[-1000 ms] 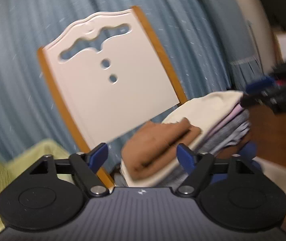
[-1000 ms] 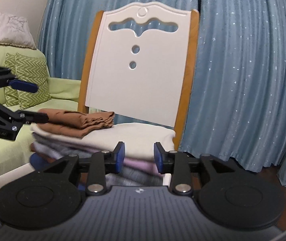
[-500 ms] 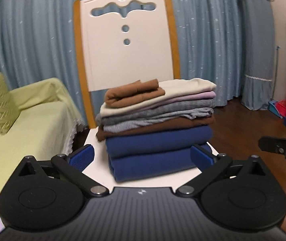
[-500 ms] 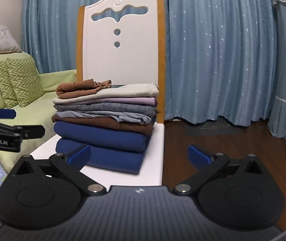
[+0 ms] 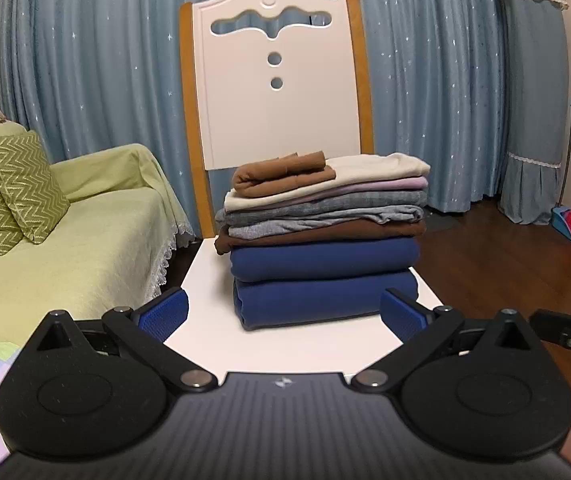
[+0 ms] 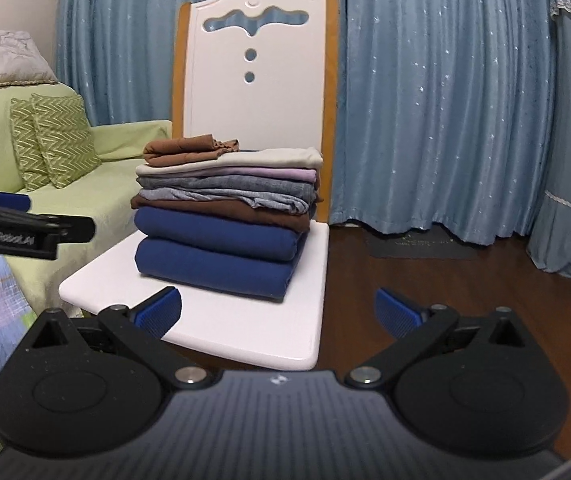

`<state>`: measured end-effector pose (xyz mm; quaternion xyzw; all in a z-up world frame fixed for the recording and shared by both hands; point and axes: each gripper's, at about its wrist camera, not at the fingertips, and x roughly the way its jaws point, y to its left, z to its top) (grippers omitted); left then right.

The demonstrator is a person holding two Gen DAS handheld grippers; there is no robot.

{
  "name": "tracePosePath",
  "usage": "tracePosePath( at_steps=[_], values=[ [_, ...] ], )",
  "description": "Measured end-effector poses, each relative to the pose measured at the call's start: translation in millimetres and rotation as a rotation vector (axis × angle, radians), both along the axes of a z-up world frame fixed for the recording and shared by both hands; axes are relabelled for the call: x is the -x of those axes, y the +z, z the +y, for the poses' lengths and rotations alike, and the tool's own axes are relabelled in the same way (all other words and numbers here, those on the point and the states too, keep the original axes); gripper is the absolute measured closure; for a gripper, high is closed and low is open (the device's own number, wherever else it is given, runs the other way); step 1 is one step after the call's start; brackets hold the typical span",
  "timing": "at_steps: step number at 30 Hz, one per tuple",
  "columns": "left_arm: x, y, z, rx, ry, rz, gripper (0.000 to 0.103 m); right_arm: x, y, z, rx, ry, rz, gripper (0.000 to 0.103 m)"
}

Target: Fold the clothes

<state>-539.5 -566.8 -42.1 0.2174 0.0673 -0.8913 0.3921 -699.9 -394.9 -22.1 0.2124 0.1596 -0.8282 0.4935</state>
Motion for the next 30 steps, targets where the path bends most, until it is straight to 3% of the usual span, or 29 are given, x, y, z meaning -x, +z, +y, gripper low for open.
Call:
tracePosePath(
  at_steps=[6, 30],
  values=[
    [-3, 4, 1, -0.035, 0.002, 0.031, 0.000, -6, -1, -3, -0.006, 0.006, -0.003, 0.001],
    [11, -13, -4, -0.062, 0.008, -0.006, 0.000, 1, -8, -1, -0.025, -0.003, -0.020, 0.001]
  ],
)
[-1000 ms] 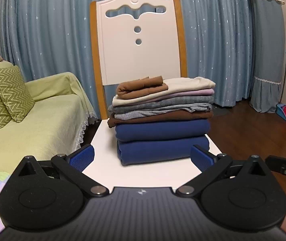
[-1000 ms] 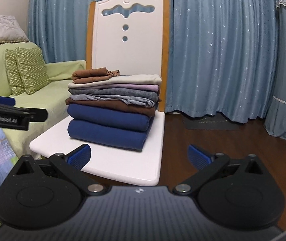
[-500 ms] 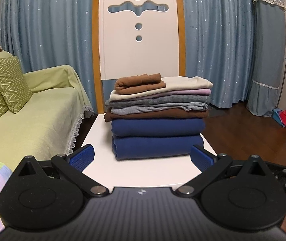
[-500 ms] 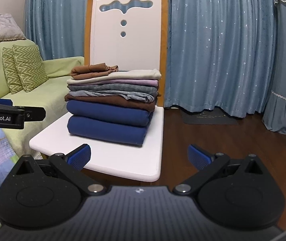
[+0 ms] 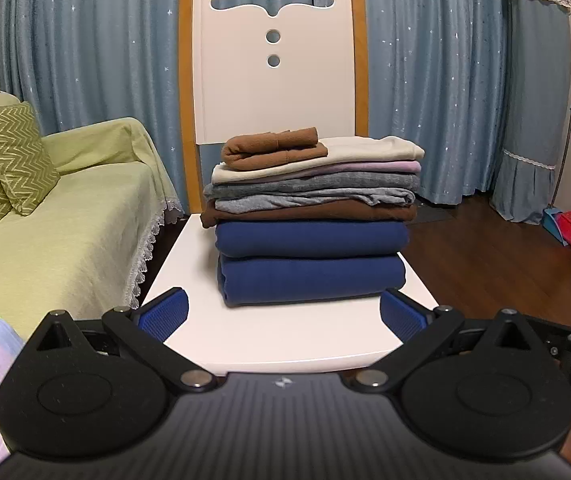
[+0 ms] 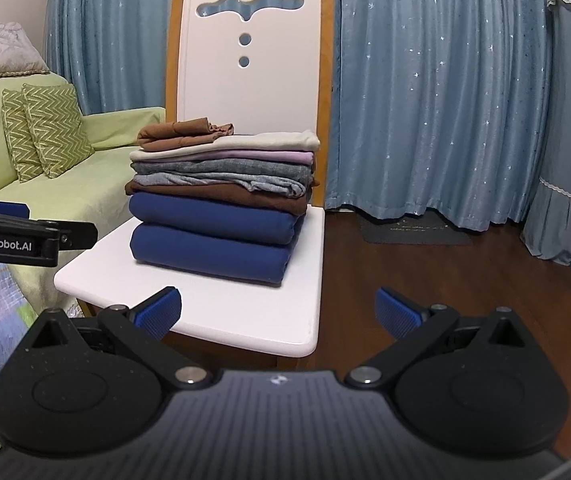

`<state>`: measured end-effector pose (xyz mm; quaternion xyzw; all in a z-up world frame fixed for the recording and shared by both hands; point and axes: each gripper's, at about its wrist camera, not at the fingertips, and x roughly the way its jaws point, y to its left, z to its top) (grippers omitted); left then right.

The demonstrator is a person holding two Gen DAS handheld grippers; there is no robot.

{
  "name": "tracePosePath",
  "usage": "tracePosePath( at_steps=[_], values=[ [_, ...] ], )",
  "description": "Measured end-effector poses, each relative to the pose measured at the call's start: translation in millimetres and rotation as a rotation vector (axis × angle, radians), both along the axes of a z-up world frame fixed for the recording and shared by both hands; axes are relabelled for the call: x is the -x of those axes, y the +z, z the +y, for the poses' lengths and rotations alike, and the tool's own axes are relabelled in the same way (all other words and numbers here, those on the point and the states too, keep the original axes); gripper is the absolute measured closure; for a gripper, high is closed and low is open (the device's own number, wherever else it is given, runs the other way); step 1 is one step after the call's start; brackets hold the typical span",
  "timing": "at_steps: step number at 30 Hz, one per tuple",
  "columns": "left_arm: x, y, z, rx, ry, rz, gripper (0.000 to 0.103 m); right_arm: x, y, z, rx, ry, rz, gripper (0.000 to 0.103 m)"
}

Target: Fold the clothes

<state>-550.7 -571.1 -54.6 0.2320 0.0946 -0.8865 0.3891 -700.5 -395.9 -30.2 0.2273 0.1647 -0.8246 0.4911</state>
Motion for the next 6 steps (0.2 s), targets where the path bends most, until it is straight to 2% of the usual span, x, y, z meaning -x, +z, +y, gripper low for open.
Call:
tracePosePath(
  at_steps=[6],
  values=[
    [3.4, -0.8, 2.0, 0.007, -0.012, -0.002, 0.000, -0.4, 2.8, 4.6, -0.007, -0.009, -0.002, 0.001]
  ],
)
